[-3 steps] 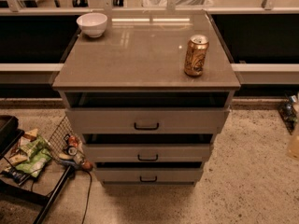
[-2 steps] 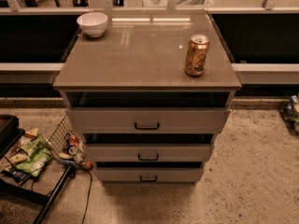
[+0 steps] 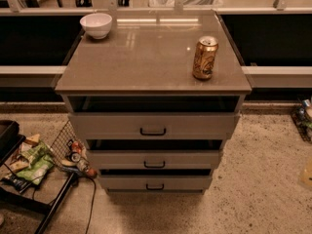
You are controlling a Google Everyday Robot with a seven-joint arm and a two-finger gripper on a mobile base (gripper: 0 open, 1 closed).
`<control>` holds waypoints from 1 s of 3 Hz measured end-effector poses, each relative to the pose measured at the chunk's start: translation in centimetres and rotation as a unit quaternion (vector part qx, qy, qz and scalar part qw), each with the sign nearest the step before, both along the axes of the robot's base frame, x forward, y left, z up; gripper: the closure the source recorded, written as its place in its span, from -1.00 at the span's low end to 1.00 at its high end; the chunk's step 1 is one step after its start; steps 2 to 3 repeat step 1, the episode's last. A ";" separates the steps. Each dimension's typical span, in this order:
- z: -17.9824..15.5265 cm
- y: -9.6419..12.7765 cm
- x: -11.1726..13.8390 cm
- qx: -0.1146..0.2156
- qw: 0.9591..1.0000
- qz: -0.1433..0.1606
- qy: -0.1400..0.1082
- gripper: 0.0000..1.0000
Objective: Close top drawer
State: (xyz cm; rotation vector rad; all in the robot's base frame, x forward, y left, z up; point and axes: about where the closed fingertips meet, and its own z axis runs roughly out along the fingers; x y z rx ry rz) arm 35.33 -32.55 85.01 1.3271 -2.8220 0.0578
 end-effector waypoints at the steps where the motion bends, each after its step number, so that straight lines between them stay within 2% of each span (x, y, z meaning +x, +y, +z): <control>1: 0.0 0.0 0.0 0.000 1.000 0.000 -0.001 -1.00; 3: 0.0 0.0 0.0 0.000 1.000 0.000 -0.001 -1.00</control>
Offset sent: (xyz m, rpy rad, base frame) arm 0.0000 0.0000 0.0000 0.0000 0.0000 0.0000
